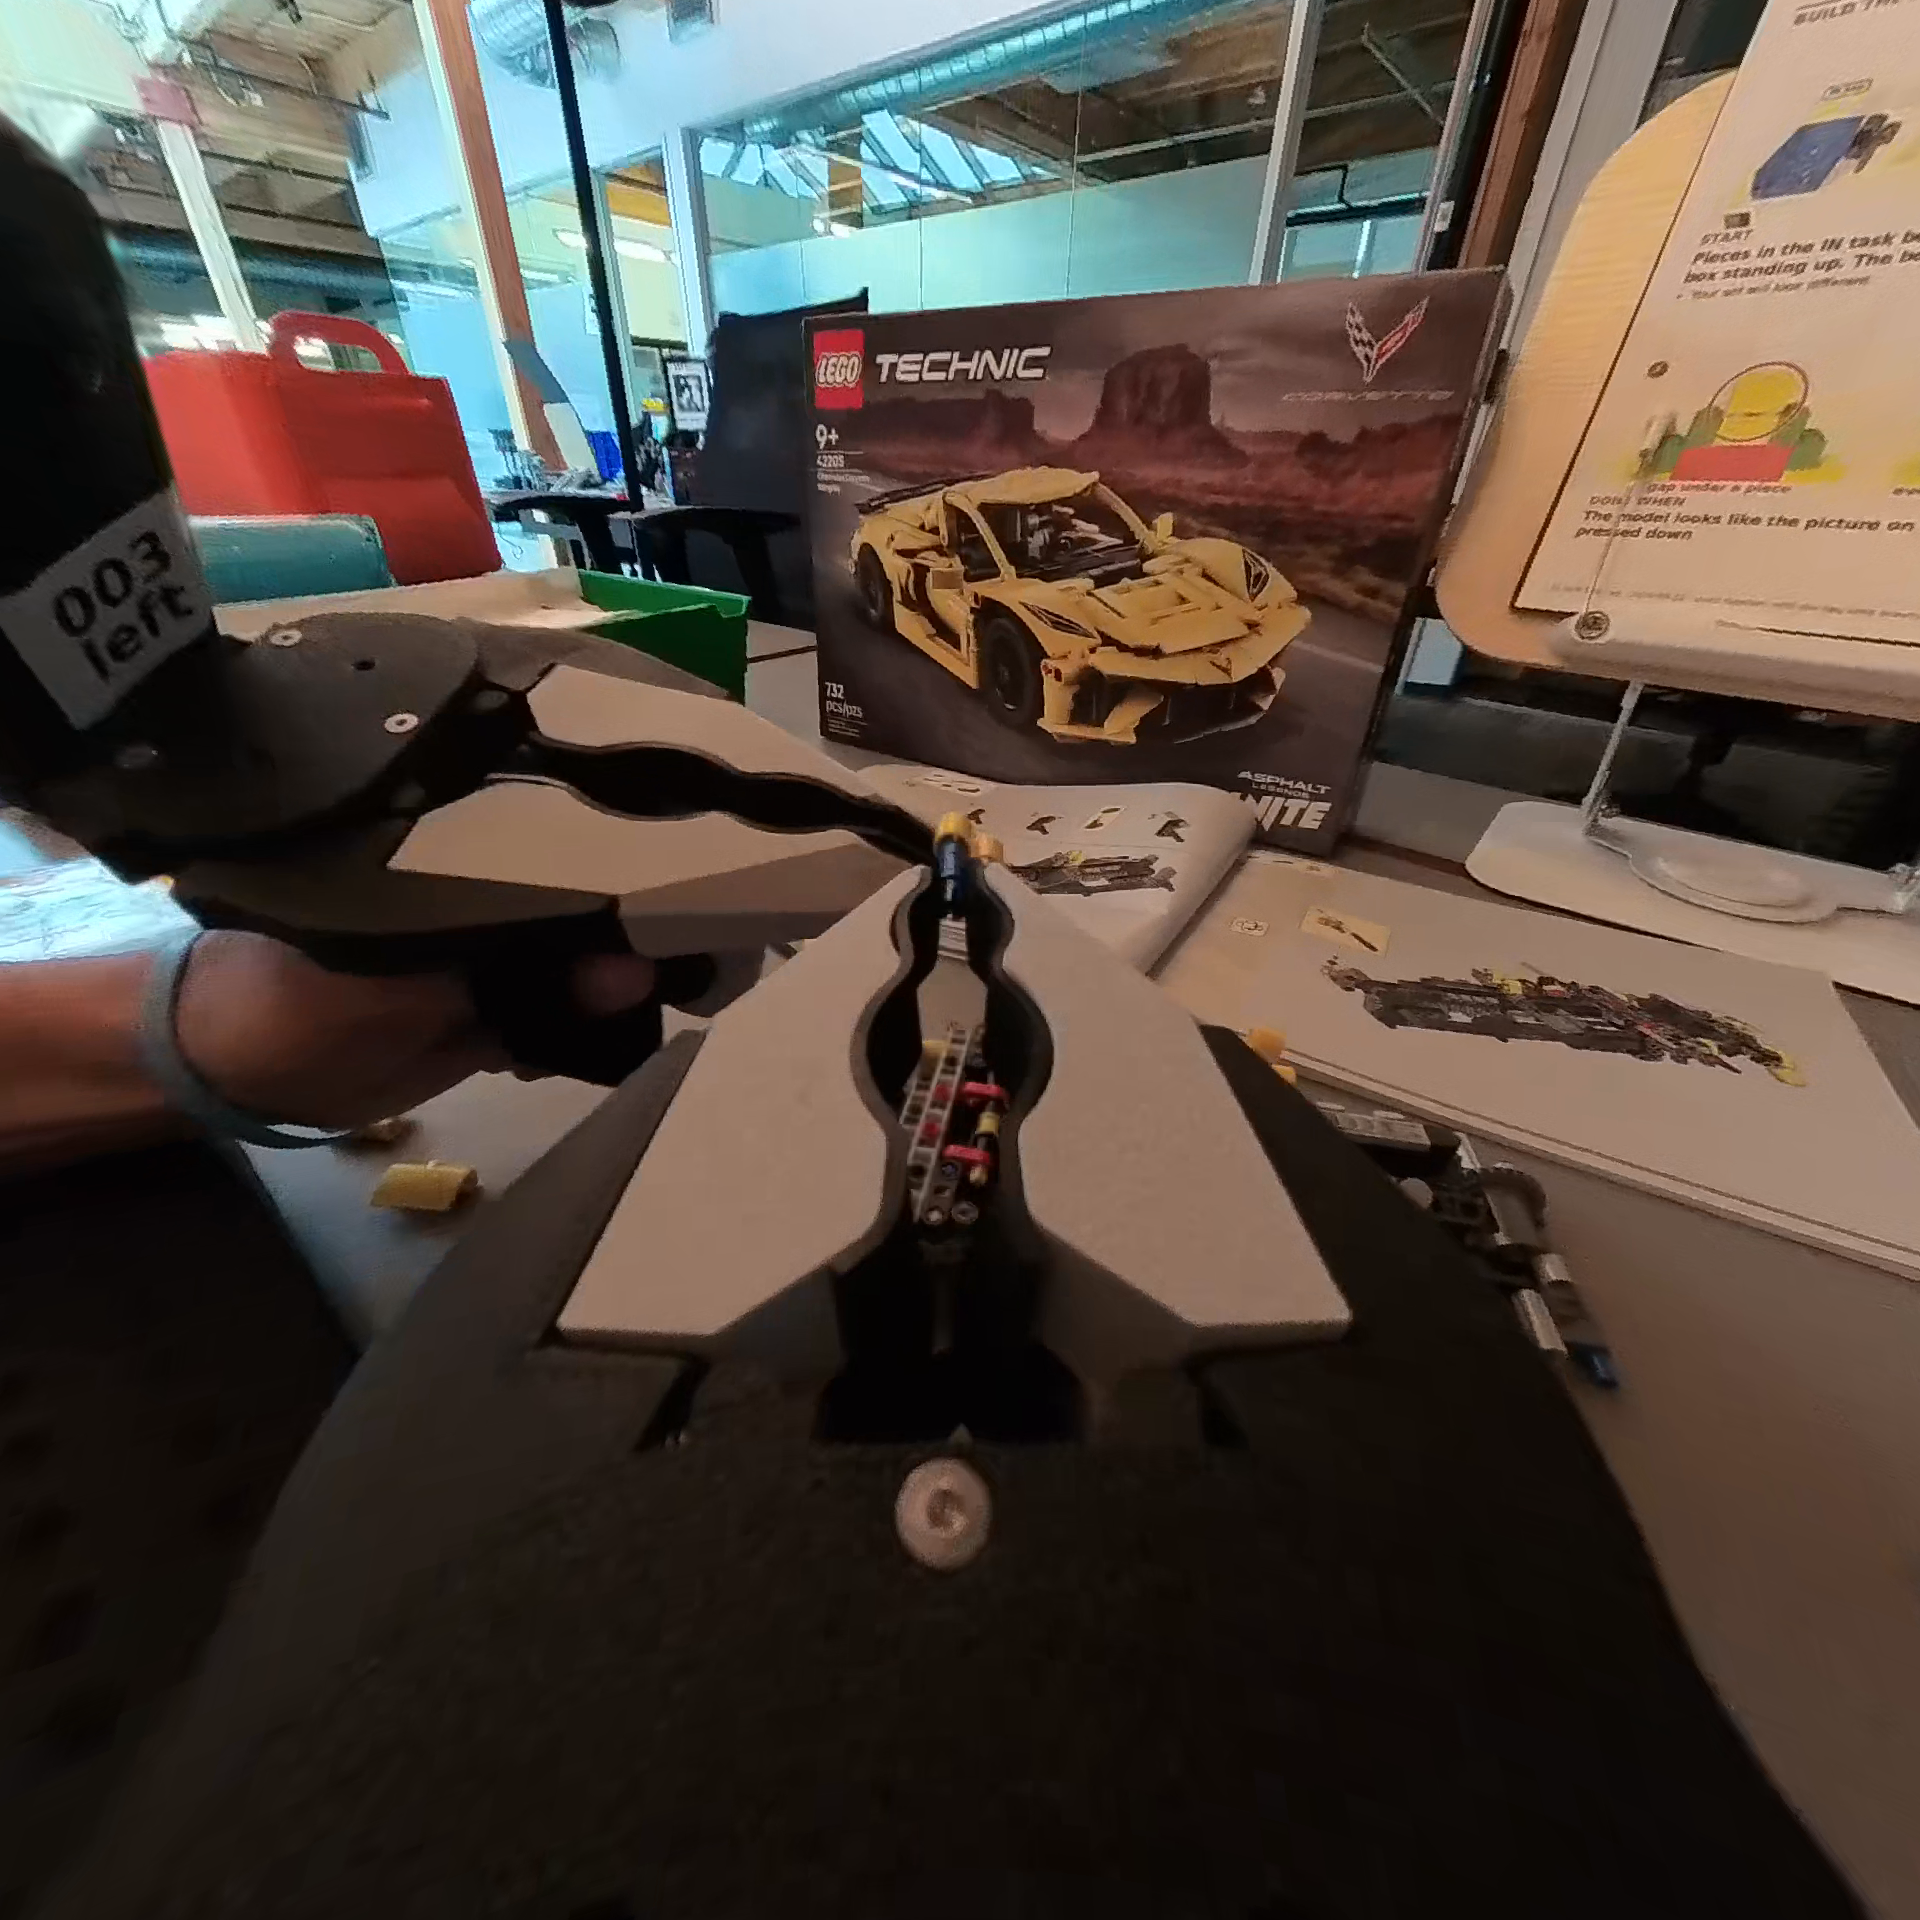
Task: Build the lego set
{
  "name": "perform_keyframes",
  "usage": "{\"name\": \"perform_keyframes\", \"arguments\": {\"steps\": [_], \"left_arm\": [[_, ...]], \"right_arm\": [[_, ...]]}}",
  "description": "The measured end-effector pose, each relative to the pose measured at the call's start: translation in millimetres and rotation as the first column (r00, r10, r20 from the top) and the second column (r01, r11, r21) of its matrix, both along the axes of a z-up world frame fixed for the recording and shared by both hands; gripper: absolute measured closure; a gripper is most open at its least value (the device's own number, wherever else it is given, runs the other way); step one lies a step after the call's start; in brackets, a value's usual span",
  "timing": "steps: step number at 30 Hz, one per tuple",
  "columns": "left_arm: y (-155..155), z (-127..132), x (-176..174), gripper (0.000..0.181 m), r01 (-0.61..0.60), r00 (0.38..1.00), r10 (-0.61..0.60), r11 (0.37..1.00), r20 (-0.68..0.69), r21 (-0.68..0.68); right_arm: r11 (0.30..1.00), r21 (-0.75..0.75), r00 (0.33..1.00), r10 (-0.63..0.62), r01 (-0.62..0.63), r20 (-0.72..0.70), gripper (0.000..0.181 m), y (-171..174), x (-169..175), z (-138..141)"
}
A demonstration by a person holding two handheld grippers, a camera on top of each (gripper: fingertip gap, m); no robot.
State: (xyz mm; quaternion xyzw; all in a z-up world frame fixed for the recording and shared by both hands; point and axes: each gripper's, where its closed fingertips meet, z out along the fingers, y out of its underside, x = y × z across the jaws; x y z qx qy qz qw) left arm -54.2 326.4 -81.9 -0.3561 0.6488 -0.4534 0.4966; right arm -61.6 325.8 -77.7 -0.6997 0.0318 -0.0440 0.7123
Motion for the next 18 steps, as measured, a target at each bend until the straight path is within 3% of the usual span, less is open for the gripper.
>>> {"name": "perform_keyframes", "arguments": {"steps": [7,9,15,18], "left_arm": [[-2.9,-2.0,-1.8,0.174,0.046,0.999,-0.046,0.999,-0.012,0.025],[-3.5,-6.2,-4.1,0.174,0.114,0.991,-0.117,0.992,-0.064,-0.056],[-7.0,-10.6,-11.0,0.173,0.242,0.950,-0.281,0.939,-0.140,-0.245],[-17.6,-7.6,-17.7,0.173,0.317,0.921,-0.367,0.902,-0.131,-0.292]], "right_arm": [[0.998,0.021,0.994,0.067,-0.066,-0.084,0.177,-0.7,-1.3,1.0],[0.993,-0.019,0.992,0.116,-0.117,-0.052,0.174,-0.6,-6.1,-2.8],[0.935,-0.010,0.934,0.354,-0.354,0.047,0.160,-26.2,-8.1,9.0],[0.830,-0.055,0.832,0.554,-0.555,-0.034,0.144,-27.5,-19.7,4.9]]}}
